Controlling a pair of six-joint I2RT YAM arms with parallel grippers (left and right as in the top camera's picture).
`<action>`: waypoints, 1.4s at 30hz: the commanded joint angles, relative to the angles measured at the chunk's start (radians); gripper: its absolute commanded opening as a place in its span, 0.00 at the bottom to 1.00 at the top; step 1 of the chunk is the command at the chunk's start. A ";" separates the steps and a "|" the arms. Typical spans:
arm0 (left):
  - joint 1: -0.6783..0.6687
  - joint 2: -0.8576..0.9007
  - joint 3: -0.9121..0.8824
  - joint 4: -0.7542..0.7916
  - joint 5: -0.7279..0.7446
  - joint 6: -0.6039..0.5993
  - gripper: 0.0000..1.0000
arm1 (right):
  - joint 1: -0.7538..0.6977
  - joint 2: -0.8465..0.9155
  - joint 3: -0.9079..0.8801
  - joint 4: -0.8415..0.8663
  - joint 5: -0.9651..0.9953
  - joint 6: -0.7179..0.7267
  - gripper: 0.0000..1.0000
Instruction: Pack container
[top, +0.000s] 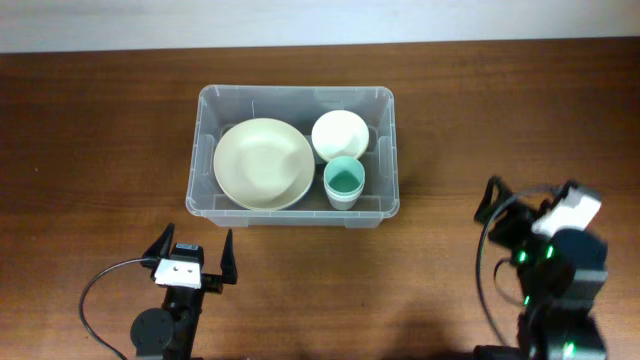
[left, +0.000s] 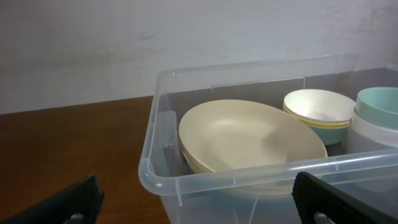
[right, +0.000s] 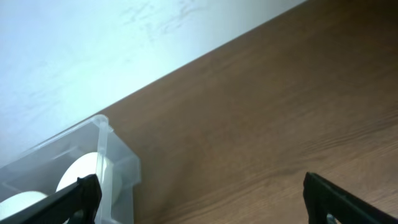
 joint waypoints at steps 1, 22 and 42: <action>0.006 -0.005 -0.005 -0.001 -0.006 -0.006 1.00 | 0.013 -0.182 -0.146 0.044 0.002 0.016 0.99; 0.006 -0.005 -0.005 -0.001 -0.006 -0.006 1.00 | 0.065 -0.539 -0.559 0.452 -0.070 -0.199 0.99; 0.006 -0.005 -0.005 -0.001 -0.006 -0.006 1.00 | 0.064 -0.539 -0.594 0.354 -0.129 -0.486 0.99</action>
